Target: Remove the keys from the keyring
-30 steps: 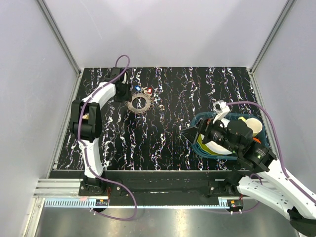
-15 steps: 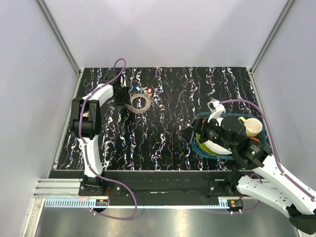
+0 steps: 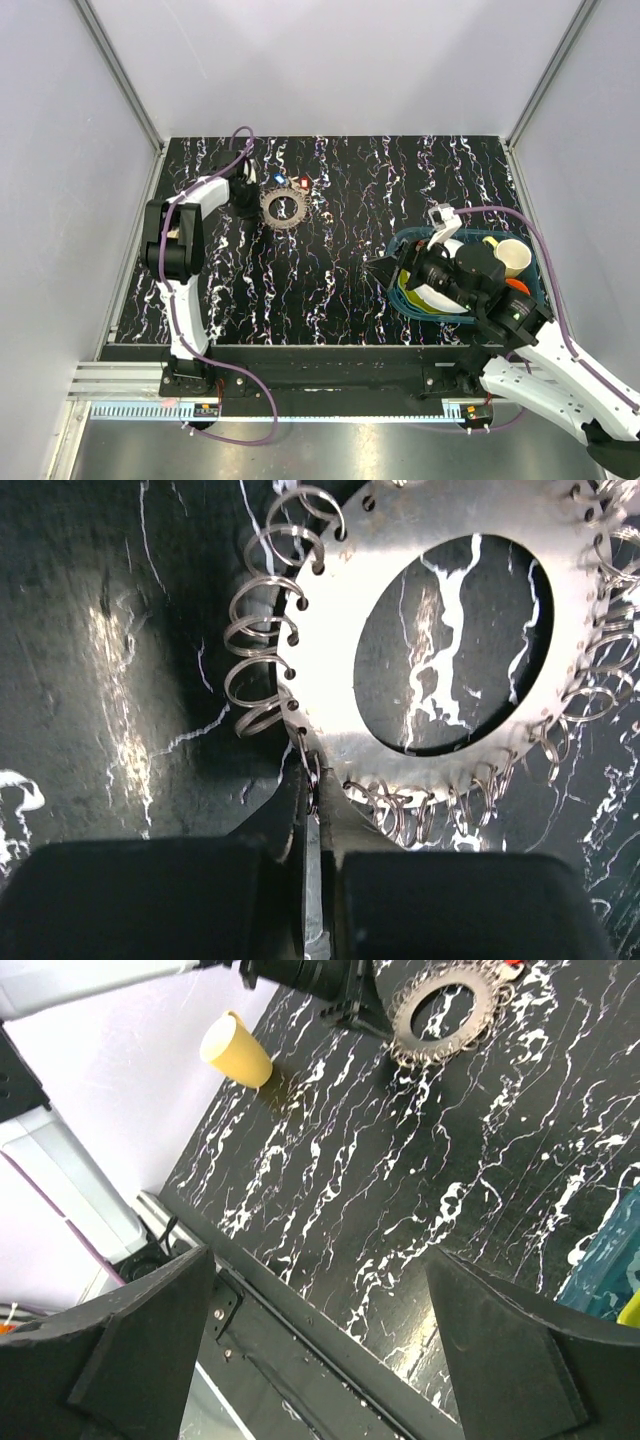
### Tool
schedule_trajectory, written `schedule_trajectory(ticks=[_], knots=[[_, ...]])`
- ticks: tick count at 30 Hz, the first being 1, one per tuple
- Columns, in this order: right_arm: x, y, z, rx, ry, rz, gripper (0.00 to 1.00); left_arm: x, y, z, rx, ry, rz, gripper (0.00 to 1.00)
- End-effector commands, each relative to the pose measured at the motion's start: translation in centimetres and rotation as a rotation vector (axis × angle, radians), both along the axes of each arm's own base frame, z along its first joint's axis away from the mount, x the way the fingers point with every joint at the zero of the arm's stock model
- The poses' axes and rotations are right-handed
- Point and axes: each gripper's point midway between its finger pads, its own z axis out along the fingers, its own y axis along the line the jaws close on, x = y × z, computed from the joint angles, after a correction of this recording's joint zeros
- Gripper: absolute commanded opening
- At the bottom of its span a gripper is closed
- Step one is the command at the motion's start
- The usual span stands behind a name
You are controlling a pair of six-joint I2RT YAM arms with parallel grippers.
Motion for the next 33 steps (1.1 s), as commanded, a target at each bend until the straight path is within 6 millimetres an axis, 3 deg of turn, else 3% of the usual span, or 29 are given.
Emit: schedule_trajectory(ticks=[1,6,7,8,10,13,14,16,17,18,19,20,22,23,25,26,29,33], knots=[[1.4,-0.7,1.3,0.050,-0.062,-0.086,0.90,-1.6,-0.8,3.0,-0.072,-0.030,0.011,0.00],[3.0,0.1,-0.3,0.036,-0.103,-0.110,0.85,-4.2,-1.9,6.4,-0.131,-0.069,0.004,0.00],[3.6,0.6,0.7,0.044,-0.177,-0.098,0.84,-5.1,-2.2,7.4,-0.143,-0.082,-0.004,0.00],[4.3,1.2,-0.1,0.009,-0.190,-0.089,0.84,-5.7,-2.6,7.7,-0.152,-0.083,-0.008,0.00],[5.6,2.1,0.9,-0.046,-0.302,-0.066,0.86,-7.0,-3.3,8.0,-0.177,-0.073,-0.025,0.00],[7.7,4.5,0.6,-0.183,-0.430,0.013,0.92,-9.0,-4.6,9.0,-0.203,-0.072,-0.051,0.00],[8.6,5.7,-0.8,-0.242,-0.444,0.050,0.93,-9.5,-5.3,9.9,-0.217,-0.087,-0.064,0.00],[9.7,6.9,-0.7,-0.298,-0.576,0.084,0.94,-10.6,-6.0,10.1,-0.230,-0.081,-0.087,0.00],[10.4,7.5,-2.5,-0.338,-0.579,0.097,0.95,-11.1,-6.5,10.5,-0.240,-0.082,-0.097,0.00],[11.0,8.0,-1.7,-0.336,-0.664,0.090,0.95,-11.7,-6.7,11.0,-0.250,-0.091,-0.105,0.00],[11.3,8.3,-2.1,-0.343,-0.690,0.091,0.95,-12.1,-7.0,11.4,-0.261,-0.097,-0.114,0.00],[11.7,8.9,-4.0,-0.373,-0.684,0.113,0.95,-12.5,-7.4,11.7,-0.273,-0.094,-0.116,0.00],[11.8,10.0,-4.7,-0.403,-0.739,0.157,0.95,-13.4,-7.7,12.5,-0.300,-0.105,-0.130,0.00],[11.8,10.5,-6.3,-0.433,-0.736,0.186,0.95,-13.8,-7.9,12.8,-0.312,-0.104,-0.128,0.00],[11.4,11.4,-7.0,-0.465,-0.811,0.226,0.95,-14.5,-8.1,13.7,-0.342,-0.114,-0.139,0.00],[11.4,11.5,-8.7,-0.500,-0.810,0.250,0.95,-14.8,-8.2,13.9,-0.353,-0.111,-0.136,0.00],[11.4,12.2,-10.5,-0.573,-0.865,0.283,0.96,-15.8,-8.5,14.7,-0.392,-0.111,-0.140,0.00],[11.0,13.3,-11.8,-0.672,-0.956,0.322,0.98,-16.8,-8.8,15.1,-0.423,-0.098,-0.138,0.00]])
